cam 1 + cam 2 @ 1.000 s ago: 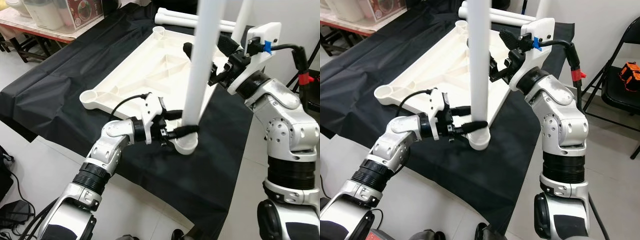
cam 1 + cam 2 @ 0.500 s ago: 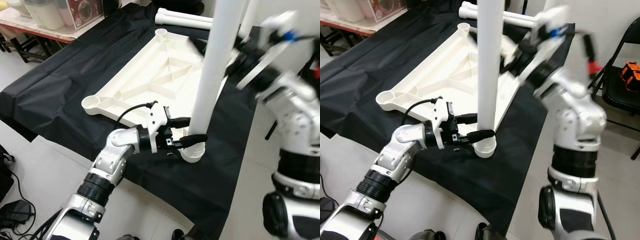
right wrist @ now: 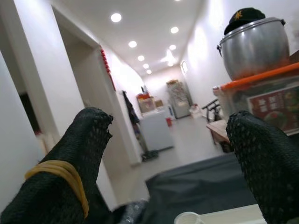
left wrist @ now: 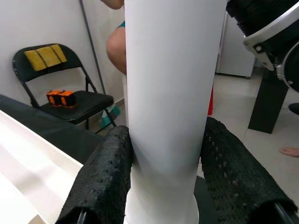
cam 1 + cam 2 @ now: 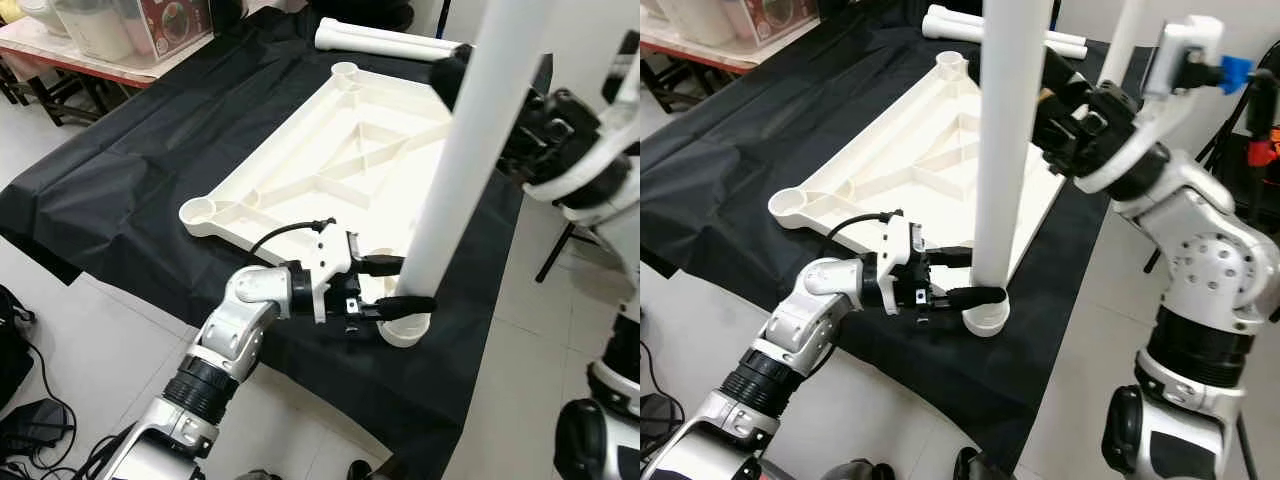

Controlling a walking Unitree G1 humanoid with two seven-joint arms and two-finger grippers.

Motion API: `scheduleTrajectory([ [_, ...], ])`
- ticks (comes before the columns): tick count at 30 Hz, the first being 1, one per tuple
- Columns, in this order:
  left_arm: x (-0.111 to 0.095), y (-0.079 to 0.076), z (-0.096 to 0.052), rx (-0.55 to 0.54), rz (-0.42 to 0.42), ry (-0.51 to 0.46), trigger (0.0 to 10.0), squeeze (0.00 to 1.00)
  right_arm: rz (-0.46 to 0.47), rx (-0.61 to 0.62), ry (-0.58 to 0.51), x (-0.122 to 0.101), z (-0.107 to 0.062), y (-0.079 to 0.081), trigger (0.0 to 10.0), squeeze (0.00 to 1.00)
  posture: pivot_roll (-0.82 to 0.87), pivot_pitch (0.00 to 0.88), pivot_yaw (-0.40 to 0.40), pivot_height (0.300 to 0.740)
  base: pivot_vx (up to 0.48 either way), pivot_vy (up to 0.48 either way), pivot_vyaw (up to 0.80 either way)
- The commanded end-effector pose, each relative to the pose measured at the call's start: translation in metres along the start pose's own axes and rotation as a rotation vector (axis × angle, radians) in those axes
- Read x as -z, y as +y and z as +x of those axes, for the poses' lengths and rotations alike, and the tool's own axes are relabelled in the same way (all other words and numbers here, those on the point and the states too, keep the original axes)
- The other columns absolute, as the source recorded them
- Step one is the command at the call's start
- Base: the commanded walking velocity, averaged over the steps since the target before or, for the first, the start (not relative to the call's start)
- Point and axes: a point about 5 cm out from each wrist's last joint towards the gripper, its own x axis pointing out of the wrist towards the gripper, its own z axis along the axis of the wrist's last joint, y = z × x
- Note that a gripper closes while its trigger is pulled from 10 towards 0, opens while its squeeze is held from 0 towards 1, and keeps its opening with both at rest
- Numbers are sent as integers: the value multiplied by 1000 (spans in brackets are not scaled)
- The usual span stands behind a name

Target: Building children table

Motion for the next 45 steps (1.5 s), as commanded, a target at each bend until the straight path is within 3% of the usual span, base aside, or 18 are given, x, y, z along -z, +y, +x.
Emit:
scheduleTrajectory([
  [1, 7, 6, -6, -84, -36, 29, 10000, 0, 44, -203, -85, -13, 3, 18, 10000, 0, -75, 163, -2, 740, 0, 0, 0],
  [3, 7, 7, -6, -97, -33, 30, 10000, 0, 79, -229, -149, -20, -2, 18, 10000, 0, -71, 164, 0, 740, 0, 0, 0],
  [11, 7, 8, -4, -123, -27, 27, 10000, 0, 131, -253, -229, -23, -3, 21, 10000, 0, -71, 166, 5, 740, 0, 0, 0],
  [15, 6, 11, -3, -152, -17, 27, 10000, 0, 137, -306, -118, -15, -5, 26, 10000, 0, -73, 166, 9, 740, 0, 0, 0],
  [18, 5, 13, -3, -159, -11, 24, 10000, 0, 53, -219, 89, 10, -1, 22, 10000, 0, -71, 165, 10, 740, 0, 0, 0],
  [24, 5, 13, -3, -166, -7, 26, 10000, 0, -47, -100, 153, 15, 10, 14, 10000, 0, -67, 163, 8, 740, 0, 0, 0],
  [30, 5, 13, -4, -171, -5, 29, 10000, 0, -70, -78, 172, 13, 11, 12, 10000, 0, -67, 163, 7, 740, 0, 0, 0],
  [31, 6, 13, -4, -172, -5, 30, 10000, 0, -75, -90, 194, 16, 11, 15, 9412, 0, -71, 163, 6, 740, 0, 0, 0],
  [32, 6, 13, -4, -173, -5, 31, 10000, 0, -78, -107, 220, 19, 10, 18, 9490, 0, -72, 163, 5, 740, 0, 0, 0],
  [33, 6, 13, -3, -176, -5, 31, 10000, 0, -85, -122, 250, 23, 10, 21, 7804, 0, -73, 163, 6, 740, 0, 0, 0],
  [35, 6, 13, -3, -180, -3, 33, 10000, 0, -87, -131, 271, 27, 9, 24, 7686, 0, -73, 163, 5, 740, 0, 0, 0],
  [36, 6, 14, -3, -183, -5, 31, 10000, 0, -90, -138, 290, 30, 8, 26, 4471, 0, -73, 163, 5, 740, 0, 0, 0],
  [37, 6, 14, -3, -183, -5, 31, 10000, 0, -90, -138, 290, 30, 8, 26, 4471, 0, -73, 163, 5, 740, 0, 0, 0],
  [38, 6, 14, -3, -185, -3, 31, 10000, 0, -89, -138, 308, 33, 7, 27, 2627, 0, -74, 164, 5, 740, 0, 0, 0],
  [39, 6, 14, -3, -186, -2, 32, 10000, 0, -88, -136, 319, 35, 7, 28, 2627, 0, -74, 164, 5, 740, 0, 0, 0],
  [40, 7, 14, -3, -187, -2, 33, 10000, 0, -82, -137, 332, 38, 6, 30, 0, 0, -76, 163, 5, 740, 0, 0, 0],
  [45, 8, 15, -3, -189, 0, 35, 10000, 0, -73, -145, 346, 43, 5, 35, 0, 0, -78, 163, 5, 740, 0, 0, 0],
])
